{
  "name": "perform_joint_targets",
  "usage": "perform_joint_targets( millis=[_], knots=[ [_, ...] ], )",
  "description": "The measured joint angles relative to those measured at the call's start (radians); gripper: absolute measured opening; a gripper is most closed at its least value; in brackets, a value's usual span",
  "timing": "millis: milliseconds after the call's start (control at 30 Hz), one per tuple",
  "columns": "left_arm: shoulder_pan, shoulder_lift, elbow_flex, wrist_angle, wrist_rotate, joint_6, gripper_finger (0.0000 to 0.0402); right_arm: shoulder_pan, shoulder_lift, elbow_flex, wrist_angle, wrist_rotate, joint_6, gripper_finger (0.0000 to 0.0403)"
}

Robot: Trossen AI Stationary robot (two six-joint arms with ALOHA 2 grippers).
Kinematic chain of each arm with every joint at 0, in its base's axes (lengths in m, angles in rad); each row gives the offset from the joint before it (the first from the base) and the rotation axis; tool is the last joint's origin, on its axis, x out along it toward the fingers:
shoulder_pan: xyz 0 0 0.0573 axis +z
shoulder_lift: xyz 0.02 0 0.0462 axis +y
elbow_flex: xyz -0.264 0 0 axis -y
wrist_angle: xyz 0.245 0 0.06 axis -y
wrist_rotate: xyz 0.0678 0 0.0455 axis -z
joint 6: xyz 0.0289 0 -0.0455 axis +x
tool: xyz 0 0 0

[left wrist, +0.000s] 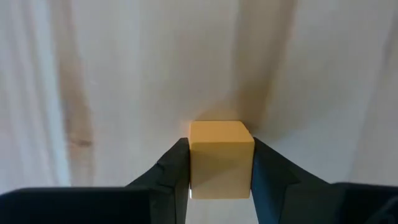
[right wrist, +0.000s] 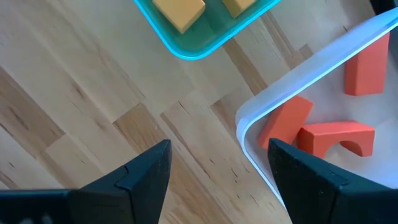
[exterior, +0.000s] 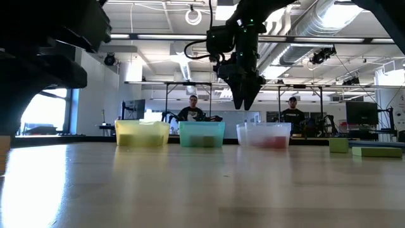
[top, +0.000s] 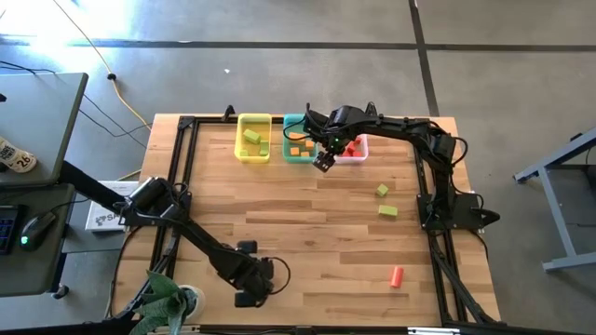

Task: Sort & place blocks by color
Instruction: Put the yellow block into the blue bin

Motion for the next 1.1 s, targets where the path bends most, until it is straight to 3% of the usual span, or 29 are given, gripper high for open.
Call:
perform_joint_targets(
  millis=[333,767,1100],
  knots=[
    [0.118,-0.056,-0.001,-0.005,-0.111,0.099,0.0099,-0.001,-0.005,0.007,-0.004,0.004,-0.032,0.0254],
    [0.397,-0.110,-0.002,-0.005,-0.204,0.498,0.0099,-0.026,-0.007,0.158,-0.091,0.067,-0.090,0.0254],
    [0.629,-0.167,0.000,0.105,-0.208,0.773,0.0099,-0.081,-0.008,0.248,-0.150,0.108,-0.091,0.0254]
  ],
)
